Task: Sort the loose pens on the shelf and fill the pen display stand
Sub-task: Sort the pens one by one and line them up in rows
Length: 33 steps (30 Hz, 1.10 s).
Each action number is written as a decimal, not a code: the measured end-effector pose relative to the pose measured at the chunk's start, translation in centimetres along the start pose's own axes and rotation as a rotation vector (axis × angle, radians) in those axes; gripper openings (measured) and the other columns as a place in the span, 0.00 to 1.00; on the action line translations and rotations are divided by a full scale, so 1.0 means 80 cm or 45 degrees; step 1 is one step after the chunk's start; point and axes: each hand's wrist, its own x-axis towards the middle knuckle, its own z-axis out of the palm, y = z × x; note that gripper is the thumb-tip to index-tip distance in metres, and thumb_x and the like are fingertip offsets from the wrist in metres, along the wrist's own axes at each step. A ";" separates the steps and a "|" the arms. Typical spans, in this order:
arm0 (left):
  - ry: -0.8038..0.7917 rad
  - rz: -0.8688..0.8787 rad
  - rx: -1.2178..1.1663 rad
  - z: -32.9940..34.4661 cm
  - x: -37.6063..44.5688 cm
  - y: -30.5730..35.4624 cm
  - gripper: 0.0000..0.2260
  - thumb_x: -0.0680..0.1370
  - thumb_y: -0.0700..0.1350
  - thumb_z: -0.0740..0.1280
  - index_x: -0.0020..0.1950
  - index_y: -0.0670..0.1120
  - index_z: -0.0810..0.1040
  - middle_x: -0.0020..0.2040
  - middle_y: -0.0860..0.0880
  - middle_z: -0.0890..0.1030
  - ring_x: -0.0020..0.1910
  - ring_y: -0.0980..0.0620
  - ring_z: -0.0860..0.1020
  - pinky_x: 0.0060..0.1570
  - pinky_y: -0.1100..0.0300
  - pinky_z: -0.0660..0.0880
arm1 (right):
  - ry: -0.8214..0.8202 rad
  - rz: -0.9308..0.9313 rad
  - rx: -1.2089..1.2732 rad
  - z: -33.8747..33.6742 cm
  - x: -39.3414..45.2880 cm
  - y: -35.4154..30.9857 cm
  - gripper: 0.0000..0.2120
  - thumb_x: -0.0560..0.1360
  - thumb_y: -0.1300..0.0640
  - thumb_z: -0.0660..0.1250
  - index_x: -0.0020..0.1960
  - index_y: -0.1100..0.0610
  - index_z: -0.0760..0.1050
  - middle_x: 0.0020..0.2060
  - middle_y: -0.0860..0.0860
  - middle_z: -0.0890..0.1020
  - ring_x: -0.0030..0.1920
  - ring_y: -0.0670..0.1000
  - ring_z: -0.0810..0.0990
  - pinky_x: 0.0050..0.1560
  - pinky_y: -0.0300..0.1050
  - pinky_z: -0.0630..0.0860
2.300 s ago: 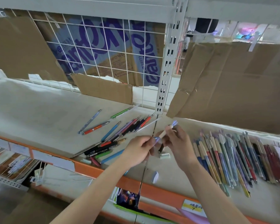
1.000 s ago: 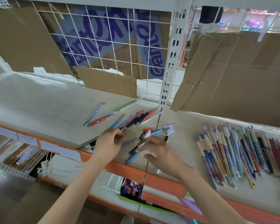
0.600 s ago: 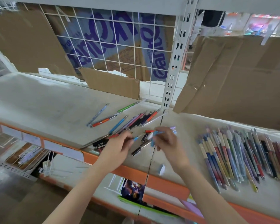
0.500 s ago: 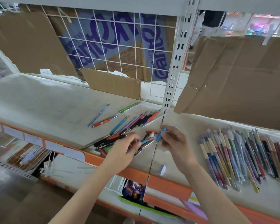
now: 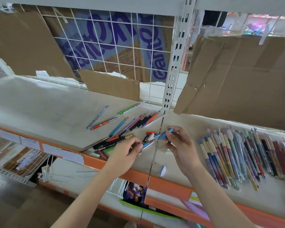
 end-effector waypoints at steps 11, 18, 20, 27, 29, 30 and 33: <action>-0.001 -0.016 -0.004 -0.008 -0.002 -0.002 0.05 0.79 0.44 0.63 0.45 0.48 0.76 0.34 0.52 0.76 0.32 0.59 0.72 0.36 0.64 0.69 | -0.243 -0.051 -0.538 -0.008 0.003 -0.006 0.05 0.74 0.65 0.68 0.43 0.57 0.80 0.31 0.56 0.73 0.29 0.48 0.67 0.34 0.38 0.65; -0.005 0.067 0.053 -0.002 0.003 0.007 0.10 0.78 0.41 0.65 0.38 0.52 0.73 0.30 0.54 0.74 0.30 0.57 0.71 0.32 0.64 0.67 | -0.364 -0.028 -0.716 0.002 0.004 -0.005 0.06 0.73 0.64 0.70 0.40 0.54 0.80 0.25 0.44 0.76 0.26 0.42 0.71 0.32 0.32 0.69; 0.066 0.111 0.176 0.007 0.003 0.008 0.11 0.77 0.40 0.66 0.37 0.50 0.69 0.28 0.56 0.70 0.28 0.58 0.69 0.29 0.65 0.61 | -0.336 0.017 -0.620 0.003 0.003 0.001 0.07 0.72 0.66 0.69 0.39 0.57 0.80 0.25 0.46 0.77 0.26 0.44 0.71 0.31 0.34 0.70; 0.260 0.206 0.387 0.028 -0.001 0.010 0.06 0.77 0.39 0.65 0.41 0.42 0.73 0.31 0.57 0.69 0.28 0.54 0.68 0.27 0.66 0.58 | -0.278 0.138 -0.315 0.000 0.003 0.008 0.05 0.74 0.68 0.66 0.43 0.62 0.79 0.31 0.52 0.82 0.33 0.48 0.81 0.37 0.37 0.78; 0.304 0.219 0.410 0.032 0.004 0.013 0.05 0.77 0.39 0.65 0.41 0.41 0.73 0.33 0.53 0.73 0.28 0.50 0.72 0.26 0.64 0.58 | -0.223 0.145 -0.238 0.003 0.007 0.007 0.04 0.75 0.68 0.65 0.44 0.64 0.78 0.33 0.54 0.83 0.35 0.51 0.83 0.39 0.38 0.79; 0.320 0.251 0.435 0.034 0.006 0.016 0.04 0.76 0.39 0.66 0.41 0.40 0.74 0.33 0.50 0.75 0.27 0.48 0.73 0.25 0.63 0.60 | -0.195 0.147 -0.202 0.003 0.007 0.006 0.03 0.75 0.68 0.65 0.44 0.65 0.77 0.33 0.55 0.83 0.35 0.51 0.83 0.39 0.38 0.79; 0.335 0.406 0.548 0.039 0.010 0.026 0.03 0.72 0.37 0.69 0.42 0.39 0.76 0.36 0.47 0.78 0.25 0.49 0.75 0.24 0.66 0.63 | -0.107 0.151 -0.137 0.002 0.006 0.006 0.02 0.75 0.66 0.65 0.45 0.64 0.76 0.34 0.56 0.82 0.33 0.51 0.81 0.35 0.38 0.77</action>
